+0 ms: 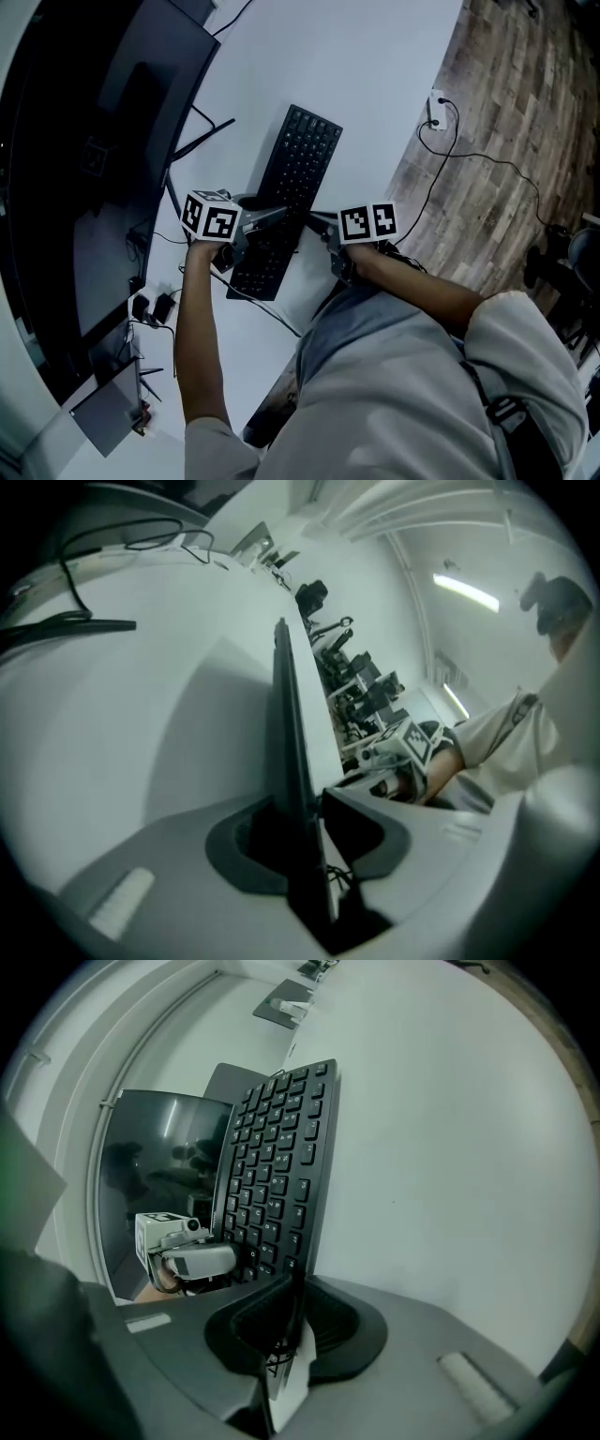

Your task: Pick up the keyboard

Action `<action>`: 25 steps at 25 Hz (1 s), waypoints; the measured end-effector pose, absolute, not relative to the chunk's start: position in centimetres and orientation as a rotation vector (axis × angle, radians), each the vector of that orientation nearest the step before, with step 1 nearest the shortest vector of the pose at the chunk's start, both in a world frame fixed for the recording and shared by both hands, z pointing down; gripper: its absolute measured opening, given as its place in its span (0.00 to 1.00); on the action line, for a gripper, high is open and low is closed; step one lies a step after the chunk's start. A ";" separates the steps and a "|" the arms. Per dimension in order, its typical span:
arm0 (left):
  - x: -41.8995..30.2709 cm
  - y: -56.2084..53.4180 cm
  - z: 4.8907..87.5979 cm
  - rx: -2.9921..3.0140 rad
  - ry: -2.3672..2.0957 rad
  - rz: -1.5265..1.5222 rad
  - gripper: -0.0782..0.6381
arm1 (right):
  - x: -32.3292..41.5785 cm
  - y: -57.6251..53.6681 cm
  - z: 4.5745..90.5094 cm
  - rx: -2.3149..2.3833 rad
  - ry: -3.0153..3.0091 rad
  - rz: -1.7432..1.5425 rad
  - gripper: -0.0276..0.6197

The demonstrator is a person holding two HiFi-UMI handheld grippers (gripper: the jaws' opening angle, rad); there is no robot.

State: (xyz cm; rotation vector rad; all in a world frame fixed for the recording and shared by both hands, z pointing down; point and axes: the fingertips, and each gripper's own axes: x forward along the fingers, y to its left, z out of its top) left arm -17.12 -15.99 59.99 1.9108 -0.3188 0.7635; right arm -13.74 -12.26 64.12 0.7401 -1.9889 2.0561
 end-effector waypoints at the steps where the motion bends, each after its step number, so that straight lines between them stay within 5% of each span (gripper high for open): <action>1: -16.7 -15.7 60.5 1.908 -0.300 0.808 0.11 | -13.7 -12.3 64.1 0.736 -1.995 2.049 0.11; 25: -16.0 -13.8 61.9 1.840 -0.210 1.076 0.11 | -14.0 -11.9 64.2 0.677 -1.987 1.996 0.11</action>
